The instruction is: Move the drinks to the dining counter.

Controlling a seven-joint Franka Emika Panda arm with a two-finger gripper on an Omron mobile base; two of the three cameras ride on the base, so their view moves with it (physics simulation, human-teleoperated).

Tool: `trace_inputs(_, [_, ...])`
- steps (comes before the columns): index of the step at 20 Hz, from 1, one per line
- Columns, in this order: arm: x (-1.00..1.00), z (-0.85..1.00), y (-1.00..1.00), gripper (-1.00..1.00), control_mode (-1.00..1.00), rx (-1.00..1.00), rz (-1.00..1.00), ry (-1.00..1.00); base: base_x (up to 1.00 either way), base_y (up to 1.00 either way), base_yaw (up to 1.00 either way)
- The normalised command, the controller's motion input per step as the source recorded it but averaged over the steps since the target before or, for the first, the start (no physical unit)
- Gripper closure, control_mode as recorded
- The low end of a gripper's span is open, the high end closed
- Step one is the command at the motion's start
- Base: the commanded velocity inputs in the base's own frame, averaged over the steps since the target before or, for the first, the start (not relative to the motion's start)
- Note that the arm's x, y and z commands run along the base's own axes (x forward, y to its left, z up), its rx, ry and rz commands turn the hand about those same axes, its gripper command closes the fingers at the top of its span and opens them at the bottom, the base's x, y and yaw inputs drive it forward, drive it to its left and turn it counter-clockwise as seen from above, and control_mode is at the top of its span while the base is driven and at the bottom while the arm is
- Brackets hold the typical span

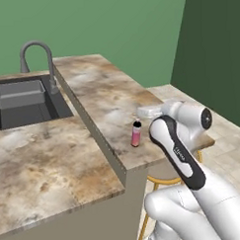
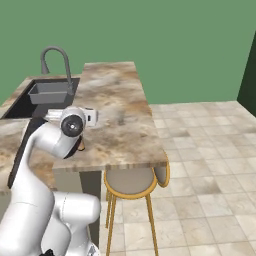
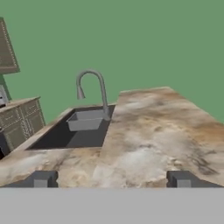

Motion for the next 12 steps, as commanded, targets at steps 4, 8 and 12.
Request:
trace_inputs(4, [-0.81,0.84,0.0,-1.0,-1.0,-0.05,-0.11,0.51,0.0,0.0,0.0])
trace_inputs(8, [-0.78,0.48,0.0,-1.0,-1.0,0.0,-0.15,0.69,0.0,0.0,0.0])
trace_inputs(12, [-0.88,0.34,-0.05,-1.0,-1.0,0.0,-0.17,0.69,0.0,0.0,0.0])
